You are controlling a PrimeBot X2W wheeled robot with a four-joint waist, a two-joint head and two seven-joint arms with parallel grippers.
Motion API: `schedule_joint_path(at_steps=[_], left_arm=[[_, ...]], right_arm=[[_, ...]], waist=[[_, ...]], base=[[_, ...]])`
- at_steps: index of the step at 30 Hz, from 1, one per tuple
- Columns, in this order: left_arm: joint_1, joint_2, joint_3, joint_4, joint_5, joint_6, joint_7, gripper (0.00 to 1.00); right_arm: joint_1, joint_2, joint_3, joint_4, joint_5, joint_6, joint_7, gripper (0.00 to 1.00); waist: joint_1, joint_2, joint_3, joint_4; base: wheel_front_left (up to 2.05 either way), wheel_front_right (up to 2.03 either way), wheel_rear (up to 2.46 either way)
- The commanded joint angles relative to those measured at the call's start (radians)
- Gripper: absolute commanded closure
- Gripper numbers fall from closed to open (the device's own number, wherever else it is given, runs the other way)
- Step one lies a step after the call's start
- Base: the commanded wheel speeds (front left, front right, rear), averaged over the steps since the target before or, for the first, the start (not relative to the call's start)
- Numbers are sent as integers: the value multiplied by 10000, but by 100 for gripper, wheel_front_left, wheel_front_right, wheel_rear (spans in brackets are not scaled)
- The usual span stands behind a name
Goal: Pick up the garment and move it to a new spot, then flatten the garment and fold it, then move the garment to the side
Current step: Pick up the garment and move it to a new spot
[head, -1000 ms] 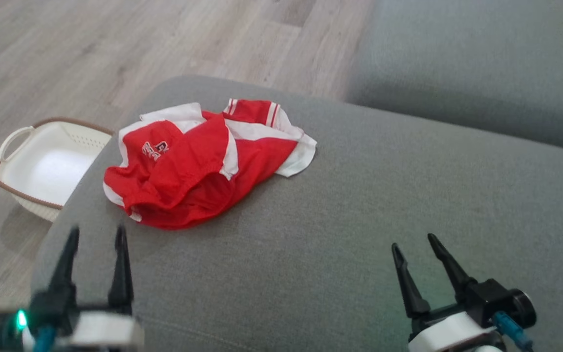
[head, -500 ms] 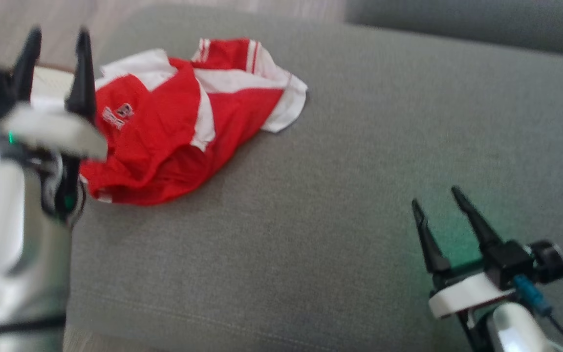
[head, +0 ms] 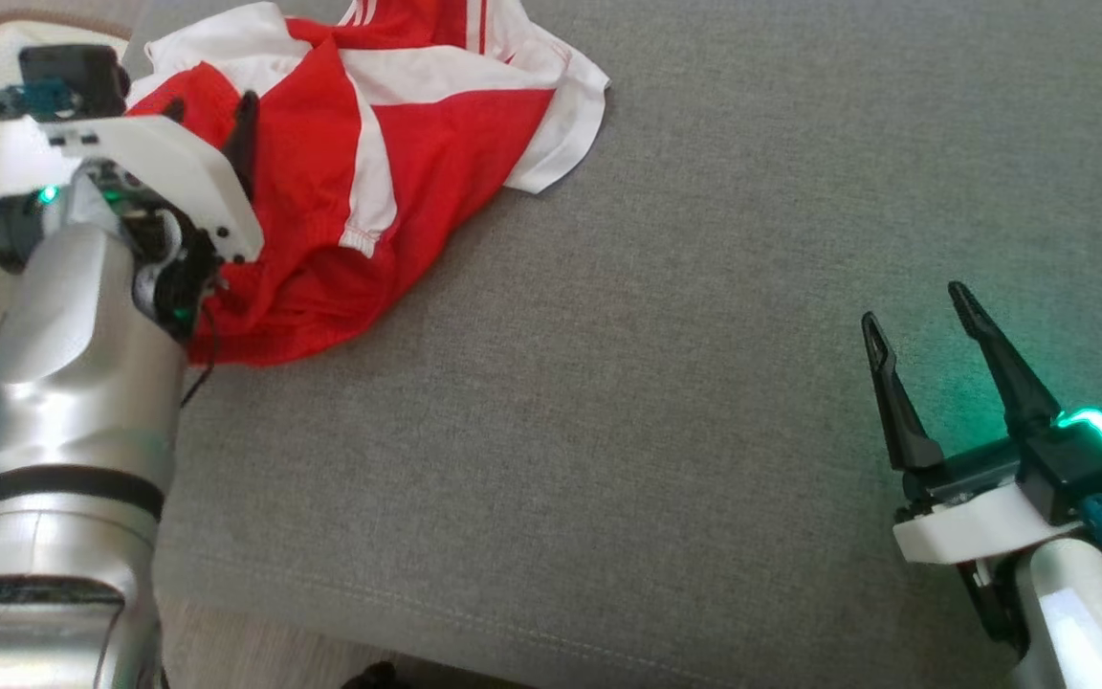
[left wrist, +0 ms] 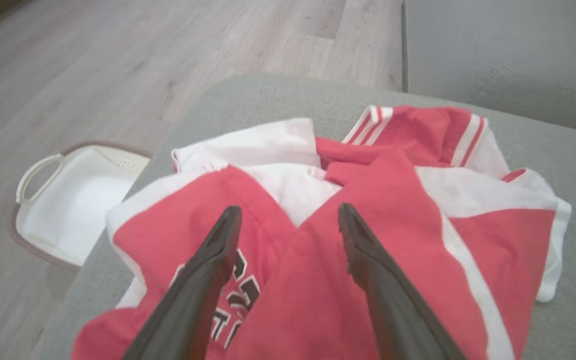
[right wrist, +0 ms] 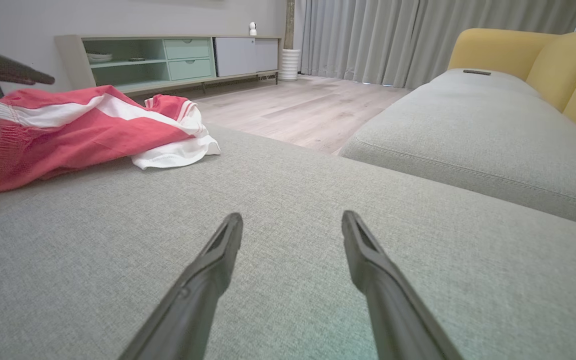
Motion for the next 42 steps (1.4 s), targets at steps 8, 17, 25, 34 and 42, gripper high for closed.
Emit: schedule_joint_path(at_steps=[8,17,25,34,42], left_arm=[[-815,111,113,1283,-693,-64,-425,0],[-623,304,-1113,1089,-1787,-69,-769,0],[-557,911,-2189,620,-2425,-70,-1261,100],[-623,2076,-3653,-760,-3117,-70,-2036,100],[-945,3116,-5020,-2969,-3737,-70,-1617,100]], right_arm=[[-249,-303,341,-617,160,75,-109,0],[-293,-284,336,-581,186,75,-109,0],[-266,15,367,-381,298,75,-109,0],[2,671,570,-92,491,75,-109,0],[645,1223,608,26,650,75,-109,0]], waist=[[-1,0,425,-184],[-1,0,431,-455],[-1,0,-280,-610],[-1,0,-1863,-1063],[-1,0,-3473,-2115]], base=[[0,0,0],[0,0,0],[0,0,0],[0,0,0],[0,0,0]])
